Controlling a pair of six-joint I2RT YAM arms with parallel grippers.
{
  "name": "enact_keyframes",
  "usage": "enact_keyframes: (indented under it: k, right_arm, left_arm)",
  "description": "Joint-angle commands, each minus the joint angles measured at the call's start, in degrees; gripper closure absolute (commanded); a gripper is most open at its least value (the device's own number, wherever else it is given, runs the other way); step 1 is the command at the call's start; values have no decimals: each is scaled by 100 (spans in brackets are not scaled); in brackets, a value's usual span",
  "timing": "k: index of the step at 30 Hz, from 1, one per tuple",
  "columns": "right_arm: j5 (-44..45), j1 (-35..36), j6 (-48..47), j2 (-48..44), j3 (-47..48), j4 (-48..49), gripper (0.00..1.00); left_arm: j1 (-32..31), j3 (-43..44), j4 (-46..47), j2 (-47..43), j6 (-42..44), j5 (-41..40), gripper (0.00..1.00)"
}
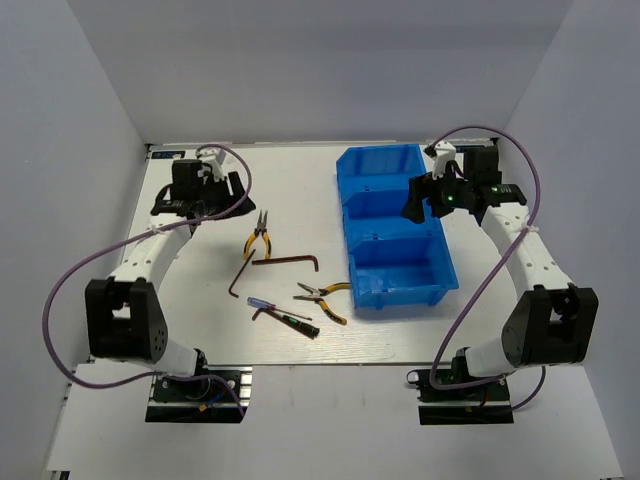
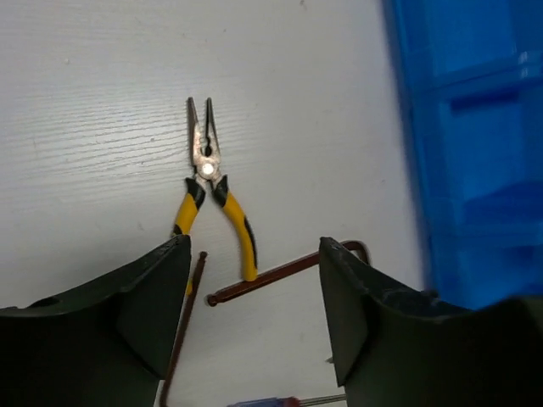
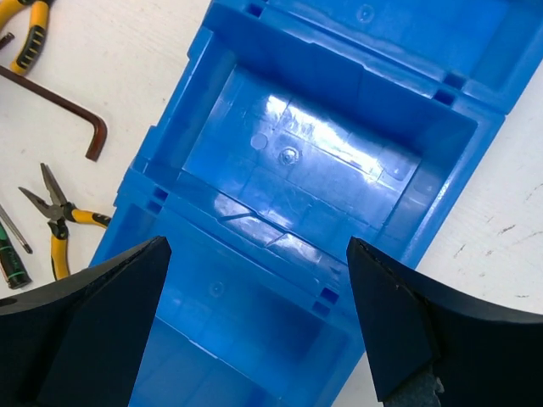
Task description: Sort the tools into containers
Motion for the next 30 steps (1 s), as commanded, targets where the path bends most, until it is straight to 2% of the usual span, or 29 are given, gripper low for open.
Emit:
enact_keyframes:
  k: [1, 3, 4, 5, 6, 7, 8, 10, 11, 12, 13, 14, 15, 17, 22, 30]
  right_arm:
    - [-102, -22, -188, 18, 70, 73, 9]
    - [-540, -22, -643, 18, 35, 3, 9]
    - [-646, -22, -1054, 18, -52, -15, 9]
    - [-839, -22, -1110, 18, -79, -24, 26]
    - [-841, -14, -1128, 27, -54, -33, 56]
    - [-876, 13, -1015, 79, -10, -24, 82]
    - [-911, 13, -953, 123, -9, -6, 100]
    - [-876, 22, -865, 159, -36, 117, 100]
    - [-885, 30, -900, 167, -18, 134, 97]
    - [-893, 22, -961, 185, 8, 108, 77]
    - [-902, 30, -987, 194, -18, 73, 63]
    - [-928, 39, -1153, 194, -9, 38, 54]
    - [-894, 39, -1181, 202, -27, -14, 40]
    - [-902, 83, -1295, 246, -1, -76, 37]
    - [-823, 267, -1453, 553, 376, -550, 36]
    - [-595, 567, -1568, 660, 255, -604, 36]
  left_arm:
    - [-36, 228, -47, 338, 359, 257, 32]
    - [-36, 386, -230, 627, 474, 135, 48]
    - [-36, 499, -231, 716, 579, 82, 59]
    - [-36, 501, -284, 795, 641, 21, 63]
    - [-36, 596, -363, 874, 641, -49, 66]
    - [-36, 667, -363, 1006, 728, -102, 69]
    - [-36, 668, -363, 1068, 816, -181, 75]
    - [-36, 668, -425, 1121, 817, -322, 75]
    - [-36, 668, -425, 1191, 887, -401, 77]
    - [-36, 668, -425, 1244, 887, -454, 77]
    - [-36, 668, -425, 1244, 957, -507, 77]
    - [-36, 668, -425, 1296, 1019, -507, 77]
    - [-36, 668, -425, 1349, 1019, -568, 77]
    - [-36, 554, -478, 1350, 1142, -630, 77]
    - [-106, 220, -591, 1402, 1440, -894, 47]
    - [-282, 166, -645, 1736, 1731, -1193, 45]
